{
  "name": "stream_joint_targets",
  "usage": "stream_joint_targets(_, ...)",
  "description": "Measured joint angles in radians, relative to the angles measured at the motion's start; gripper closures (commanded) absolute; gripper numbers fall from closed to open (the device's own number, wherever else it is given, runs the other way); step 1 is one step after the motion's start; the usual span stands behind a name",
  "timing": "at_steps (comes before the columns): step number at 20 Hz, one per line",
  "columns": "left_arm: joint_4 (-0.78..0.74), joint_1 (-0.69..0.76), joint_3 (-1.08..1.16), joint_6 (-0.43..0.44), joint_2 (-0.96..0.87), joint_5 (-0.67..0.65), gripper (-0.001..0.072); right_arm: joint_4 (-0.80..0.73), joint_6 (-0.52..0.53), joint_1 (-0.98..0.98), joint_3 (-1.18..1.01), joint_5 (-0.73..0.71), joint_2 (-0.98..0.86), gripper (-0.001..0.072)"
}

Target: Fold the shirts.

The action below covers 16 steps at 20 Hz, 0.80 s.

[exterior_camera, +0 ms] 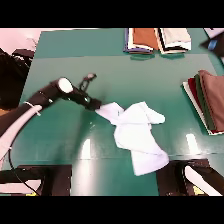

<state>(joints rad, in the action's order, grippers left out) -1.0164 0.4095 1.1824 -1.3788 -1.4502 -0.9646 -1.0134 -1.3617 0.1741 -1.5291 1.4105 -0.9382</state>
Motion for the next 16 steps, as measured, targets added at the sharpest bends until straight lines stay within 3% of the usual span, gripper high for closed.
stream_joint_targets(1,-0.003,-0.035,0.033,0.000,0.021,-0.001,0.0682,-0.025,-0.001,0.001,0.081,0.000,0.016,0.0694)
stream_joint_targets(2,-0.002,-0.066,0.063,0.000,0.043,-0.001,0.0682,-0.047,-0.004,0.001,0.163,-0.004,0.028,0.0635)
stream_joint_targets(3,-0.002,-0.099,0.090,0.000,0.064,-0.003,0.0682,-0.063,-0.006,0.001,0.254,-0.018,0.037,0.0395)
stream_joint_targets(4,-0.003,-0.126,0.111,0.000,0.081,-0.005,0.0682,-0.067,-0.008,0.001,0.338,-0.037,0.040,0.0202)
stream_joint_targets(9,-0.022,-0.197,0.159,0.000,0.125,-0.018,0.0682,0.014,-0.008,-0.063,0.668,-0.207,-0.070,0.0197)
stream_joint_targets(16,-0.051,-0.214,0.169,0.000,0.134,-0.036,0.0682,0.151,0.031,-0.399,0.777,-0.335,-0.286,0.0200)
